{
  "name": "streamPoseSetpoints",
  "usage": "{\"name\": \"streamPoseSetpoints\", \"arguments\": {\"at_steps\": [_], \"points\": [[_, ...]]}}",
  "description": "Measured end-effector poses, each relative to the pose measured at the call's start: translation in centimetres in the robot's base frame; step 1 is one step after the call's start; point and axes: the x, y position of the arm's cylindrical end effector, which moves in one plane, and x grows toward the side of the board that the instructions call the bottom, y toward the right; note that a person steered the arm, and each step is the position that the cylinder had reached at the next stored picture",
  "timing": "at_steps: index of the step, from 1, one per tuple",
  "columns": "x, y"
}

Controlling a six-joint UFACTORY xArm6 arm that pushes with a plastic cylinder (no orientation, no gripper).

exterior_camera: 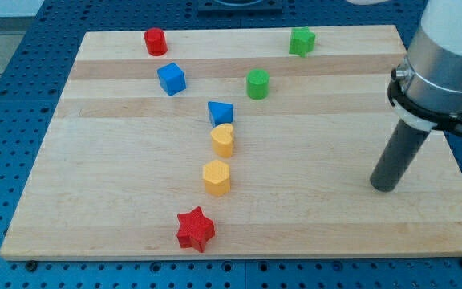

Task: Place the arm to the bottom right of the yellow hexagon

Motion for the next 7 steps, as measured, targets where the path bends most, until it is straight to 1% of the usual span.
{"name": "streamPoseSetpoints", "arguments": {"at_steps": [2, 3, 5, 6, 7], "points": [[-0.4, -0.2], [-0.2, 0.7], [-0.3, -0.6], [0.0, -2.9], [0.2, -8.7]]}}
